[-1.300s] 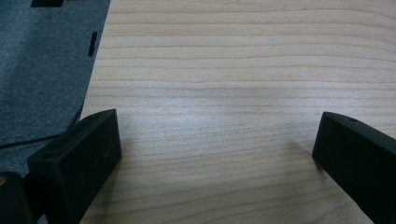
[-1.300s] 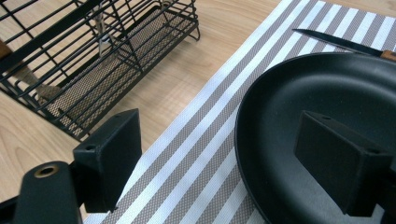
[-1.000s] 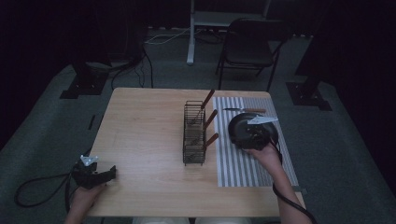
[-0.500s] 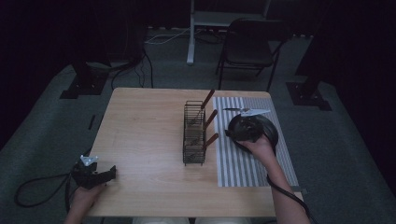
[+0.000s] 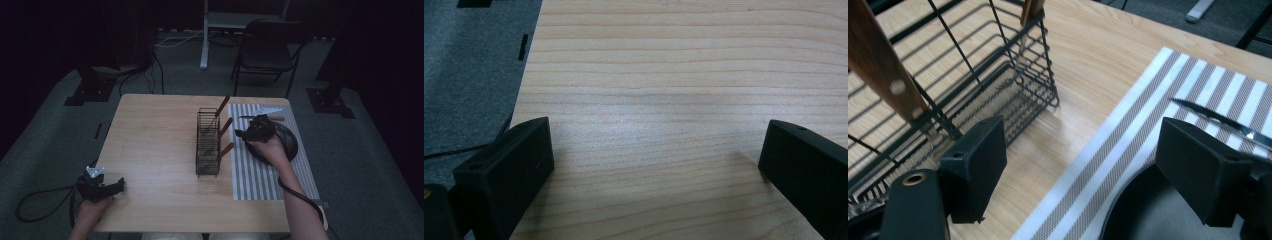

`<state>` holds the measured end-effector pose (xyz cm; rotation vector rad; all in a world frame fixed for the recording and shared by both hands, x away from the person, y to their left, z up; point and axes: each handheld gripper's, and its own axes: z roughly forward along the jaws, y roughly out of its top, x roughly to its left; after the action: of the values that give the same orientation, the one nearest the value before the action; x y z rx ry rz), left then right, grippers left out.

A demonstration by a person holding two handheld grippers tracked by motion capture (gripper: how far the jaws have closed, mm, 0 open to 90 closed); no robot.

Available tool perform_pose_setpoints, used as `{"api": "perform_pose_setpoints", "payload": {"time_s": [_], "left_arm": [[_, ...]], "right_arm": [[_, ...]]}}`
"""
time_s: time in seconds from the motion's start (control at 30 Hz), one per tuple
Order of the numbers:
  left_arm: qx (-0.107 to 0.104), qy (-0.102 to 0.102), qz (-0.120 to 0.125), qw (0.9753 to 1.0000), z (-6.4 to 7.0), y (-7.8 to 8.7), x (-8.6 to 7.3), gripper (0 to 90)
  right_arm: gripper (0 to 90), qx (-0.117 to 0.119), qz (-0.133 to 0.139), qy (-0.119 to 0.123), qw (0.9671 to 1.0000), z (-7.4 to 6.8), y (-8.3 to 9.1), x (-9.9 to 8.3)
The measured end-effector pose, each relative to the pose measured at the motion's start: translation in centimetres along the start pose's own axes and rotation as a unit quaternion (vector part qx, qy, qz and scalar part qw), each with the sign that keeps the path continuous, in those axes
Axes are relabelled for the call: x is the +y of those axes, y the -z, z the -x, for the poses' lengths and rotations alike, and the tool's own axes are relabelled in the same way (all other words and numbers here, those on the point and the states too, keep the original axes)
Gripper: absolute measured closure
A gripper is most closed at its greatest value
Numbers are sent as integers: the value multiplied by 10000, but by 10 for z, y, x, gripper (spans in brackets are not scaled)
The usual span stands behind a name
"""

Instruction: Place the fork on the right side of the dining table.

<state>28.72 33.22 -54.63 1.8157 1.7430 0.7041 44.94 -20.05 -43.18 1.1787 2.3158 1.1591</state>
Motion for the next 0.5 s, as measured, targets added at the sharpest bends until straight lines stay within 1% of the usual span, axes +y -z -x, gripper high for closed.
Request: {"api": "perform_pose_setpoints", "payload": {"time_s": [0.07,0.2,0.27,0.3,0.4,0.5], "left_arm": [[1,1,1,10000,0,0,0,16],[1,4,3,10000,0,0,0,16],[0,0,0,10000,0,0,0,16],[-1,0,-1,10000,0,0,0,16],[1,1,3,10000,0,0,0,16],[1,0,0,10000,0,0,0,16]], "right_arm": [[202,-64,-3,45,10000,0,-1,6],[202,-99,32,9,9999,1,-3,21],[204,-178,37,60,9998,1,-4,28],[217,-195,38,71,9998,0,-5,31],[218,-252,50,105,9996,-1,-8,40],[220,-263,68,55,9996,0,-11,50]]}}
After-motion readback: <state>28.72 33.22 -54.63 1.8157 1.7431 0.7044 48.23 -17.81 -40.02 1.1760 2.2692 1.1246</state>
